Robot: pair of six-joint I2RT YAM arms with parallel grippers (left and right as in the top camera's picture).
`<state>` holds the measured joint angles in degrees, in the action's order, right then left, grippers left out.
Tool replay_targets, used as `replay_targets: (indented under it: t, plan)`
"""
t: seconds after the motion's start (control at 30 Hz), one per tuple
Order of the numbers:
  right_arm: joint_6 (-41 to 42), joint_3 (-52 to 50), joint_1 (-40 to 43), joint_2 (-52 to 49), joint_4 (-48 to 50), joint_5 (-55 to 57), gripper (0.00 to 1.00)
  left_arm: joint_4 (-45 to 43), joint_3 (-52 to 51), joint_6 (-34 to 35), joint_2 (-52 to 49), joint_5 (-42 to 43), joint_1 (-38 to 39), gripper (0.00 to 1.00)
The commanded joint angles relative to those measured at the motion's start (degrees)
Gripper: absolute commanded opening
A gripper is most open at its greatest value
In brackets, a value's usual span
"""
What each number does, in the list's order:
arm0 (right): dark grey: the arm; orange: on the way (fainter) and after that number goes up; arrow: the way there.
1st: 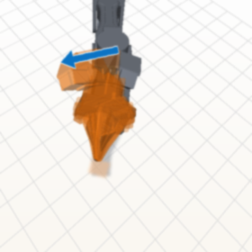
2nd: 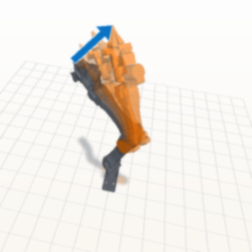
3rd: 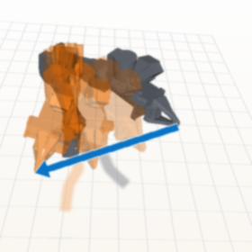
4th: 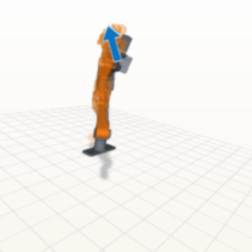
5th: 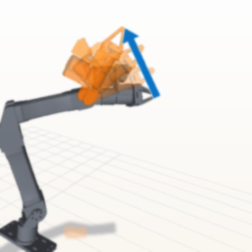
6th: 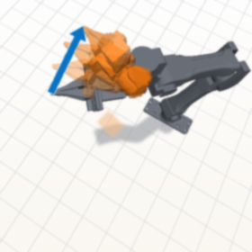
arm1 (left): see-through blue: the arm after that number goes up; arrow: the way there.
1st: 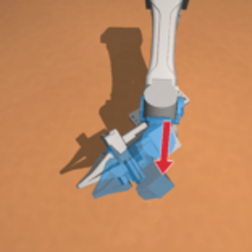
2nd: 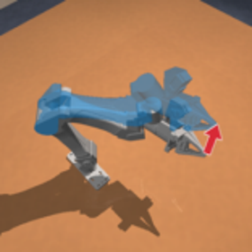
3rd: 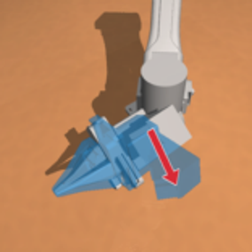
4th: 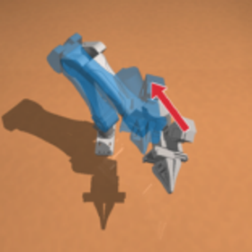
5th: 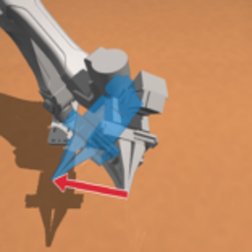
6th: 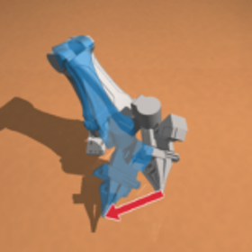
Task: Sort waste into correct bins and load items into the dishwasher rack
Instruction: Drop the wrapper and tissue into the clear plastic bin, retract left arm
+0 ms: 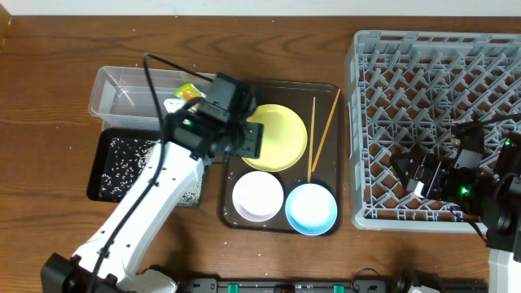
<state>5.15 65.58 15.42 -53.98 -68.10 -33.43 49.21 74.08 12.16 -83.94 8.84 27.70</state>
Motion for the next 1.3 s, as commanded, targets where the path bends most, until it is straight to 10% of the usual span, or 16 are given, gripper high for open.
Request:
replay_targets:
  t: [0.0, 0.07, 1.0, 1.27]
  plan:
    - [-1.2, 0.6, 0.3, 0.1, -0.1, 0.2, 0.87, 0.5, 0.7, 0.0, -0.1, -0.5, 2.2, 0.61]
    - [-1.2, 0.6, 0.3, 0.1, -0.3, 0.2, 0.99, 1.0, 0.7, -0.1, 0.7, -1.6, 3.1, 0.59]
    - [-0.3, 0.6, 0.3, 0.1, -0.7, 1.9, 0.99, 6.5, 0.7, 0.1, 23.4, -10.2, 3.4, 0.92]
    - [-0.3, 0.6, 0.3, 0.1, -0.7, 1.9, 0.99, -5.7, -5.3, -0.2, 33.7, -11.2, -4.9, 0.92]
